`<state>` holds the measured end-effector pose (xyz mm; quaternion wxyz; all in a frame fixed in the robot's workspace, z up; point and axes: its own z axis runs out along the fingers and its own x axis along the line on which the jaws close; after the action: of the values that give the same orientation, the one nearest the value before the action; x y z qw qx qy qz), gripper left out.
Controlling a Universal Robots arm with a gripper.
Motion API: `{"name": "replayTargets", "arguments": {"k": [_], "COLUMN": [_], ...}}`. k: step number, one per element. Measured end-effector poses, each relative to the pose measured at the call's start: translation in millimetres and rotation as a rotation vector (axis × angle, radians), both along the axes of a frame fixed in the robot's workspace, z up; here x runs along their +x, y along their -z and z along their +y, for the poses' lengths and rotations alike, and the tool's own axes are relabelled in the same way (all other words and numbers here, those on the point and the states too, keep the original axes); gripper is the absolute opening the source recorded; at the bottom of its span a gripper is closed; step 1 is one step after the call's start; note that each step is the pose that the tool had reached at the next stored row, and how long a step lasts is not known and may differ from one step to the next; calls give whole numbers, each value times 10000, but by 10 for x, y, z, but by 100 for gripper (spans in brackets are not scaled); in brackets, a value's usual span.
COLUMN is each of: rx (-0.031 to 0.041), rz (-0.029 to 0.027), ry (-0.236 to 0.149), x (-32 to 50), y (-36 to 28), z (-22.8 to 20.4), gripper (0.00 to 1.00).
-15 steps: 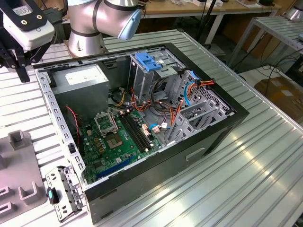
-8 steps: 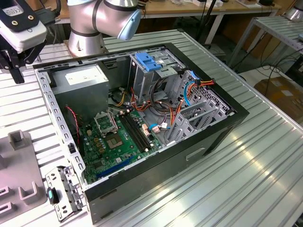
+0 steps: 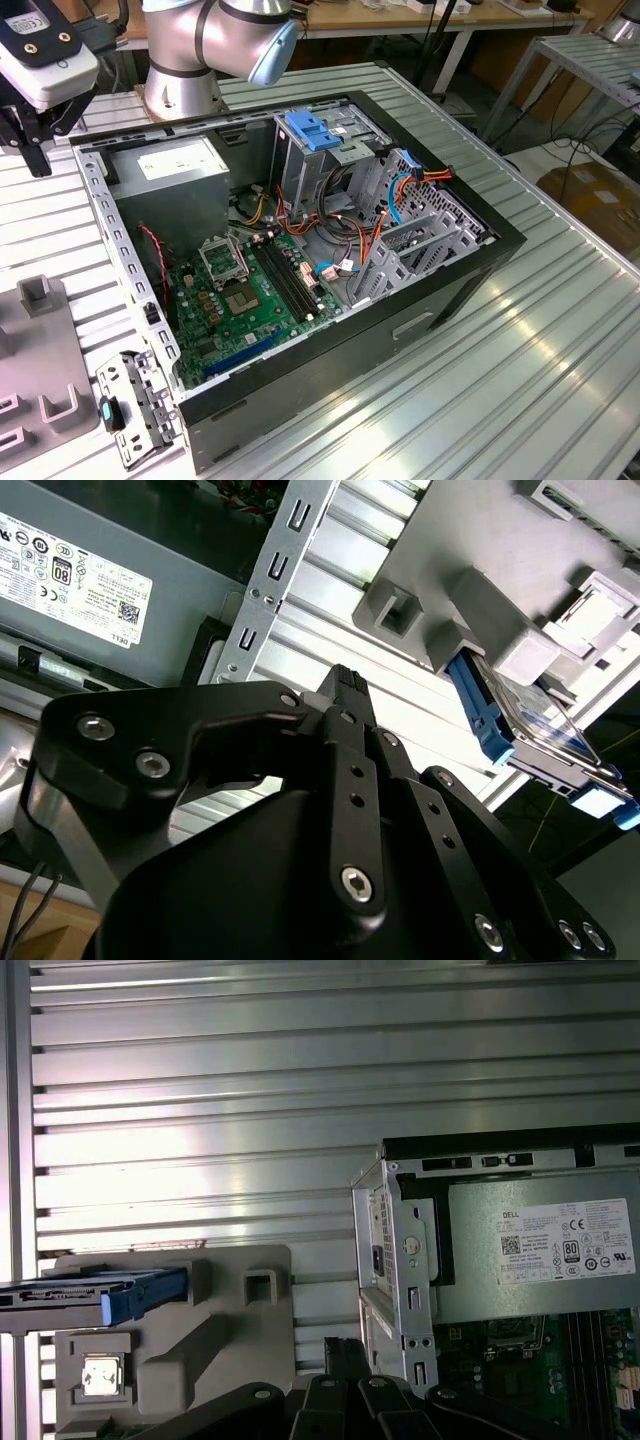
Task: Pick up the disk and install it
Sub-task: 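Reach for the disk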
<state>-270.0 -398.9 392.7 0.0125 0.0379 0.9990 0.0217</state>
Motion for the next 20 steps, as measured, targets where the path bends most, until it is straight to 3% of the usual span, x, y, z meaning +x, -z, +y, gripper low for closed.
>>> {"name": "replayTargets", "arguments": {"k": [8, 20], "rx": [0, 1], "rz": [0, -1], "ry": [0, -1], "x": [-77, -300], "y": [0, 1], "z": [0, 30], "gripper": [11, 11]}}
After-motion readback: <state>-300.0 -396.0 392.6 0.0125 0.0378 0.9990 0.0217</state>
